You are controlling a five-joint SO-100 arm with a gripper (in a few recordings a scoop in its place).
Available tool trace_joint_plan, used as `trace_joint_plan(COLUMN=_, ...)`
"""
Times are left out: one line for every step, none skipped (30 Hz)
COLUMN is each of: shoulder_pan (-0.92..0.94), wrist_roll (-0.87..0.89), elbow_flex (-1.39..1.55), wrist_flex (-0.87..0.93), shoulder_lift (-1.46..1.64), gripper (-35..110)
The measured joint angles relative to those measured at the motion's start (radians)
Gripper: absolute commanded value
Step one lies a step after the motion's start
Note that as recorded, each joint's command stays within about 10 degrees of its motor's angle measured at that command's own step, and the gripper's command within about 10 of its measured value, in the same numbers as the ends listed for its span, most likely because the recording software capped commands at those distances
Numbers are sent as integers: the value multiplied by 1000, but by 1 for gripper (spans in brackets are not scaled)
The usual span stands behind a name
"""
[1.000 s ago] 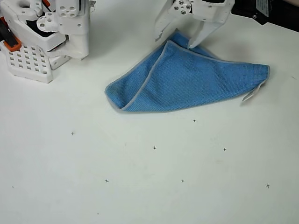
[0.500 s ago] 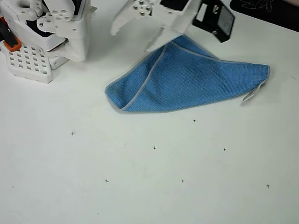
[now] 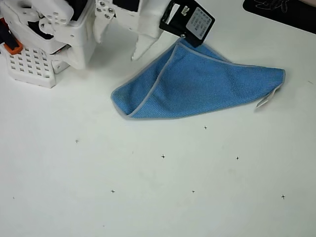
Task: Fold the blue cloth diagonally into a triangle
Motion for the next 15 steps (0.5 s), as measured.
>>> trace_joint_plan(shoulder_pan=14, wrist_roll=-3, elbow_flex=21, wrist_flex=-9, shoulder_lift=43, gripper=35)
trace_joint_plan(shoulder_pan=29, wrist_roll=-12, elbow_flex=48, wrist_flex=-23, shoulder_lift=89, gripper=35)
trace_joint_plan(shoulder_pan=49, wrist_roll=-25, elbow_flex=72, wrist_flex=-46, shoulder_lift=129, gripper=35)
trace_joint_plan(shoulder_pan=66, wrist_roll=-34, elbow_flex=98, wrist_flex=-78, shoulder_lift=170, gripper=35)
trace_joint_plan(shoulder_pan=87, wrist_roll=-41, elbow_flex=123, wrist_flex=-114, shoulder_lift=207, gripper=34)
trace_joint_plan(shoulder_pan=104, wrist_roll=-43, elbow_flex=150, wrist_flex=-149, shoulder_lift=250, gripper=34)
trace_joint_plan(shoulder_pan=124, wrist_roll=-48, elbow_flex=175, wrist_flex=-176, shoulder_lift=287, gripper=34)
trace_joint_plan(shoulder_pan=137, wrist_roll=-57, elbow_flex=202, wrist_flex=-212, shoulder_lift=328, gripper=34)
trace_joint_plan(shoulder_pan=156, wrist_roll=-67, elbow_flex=216, wrist_flex=-241, shoulder_lift=365, gripper=34)
trace_joint_plan(shoulder_pan=181, wrist_roll=-77, elbow_flex=233, wrist_flex=-265, shoulder_lift=399, gripper=34)
trace_joint_plan(shoulder_pan=207, wrist_roll=-81, elbow_flex=242, wrist_flex=-287, shoulder_lift=442, gripper=34)
trace_joint_plan(shoulder_pan=221, wrist_roll=-91, elbow_flex=247, wrist_flex=-301, shoulder_lift=482, gripper=34)
trace_joint_plan(shoulder_pan=227, wrist_roll=-101, elbow_flex=247, wrist_flex=-314, shoulder_lift=518, gripper=34)
trace_joint_plan(shoulder_pan=241, wrist_roll=-118, elbow_flex=247, wrist_flex=-325, shoulder_lift=558, gripper=34)
trace_joint_plan(shoulder_pan=255, wrist_roll=-124, elbow_flex=247, wrist_flex=-337, shoulder_lift=600, gripper=34)
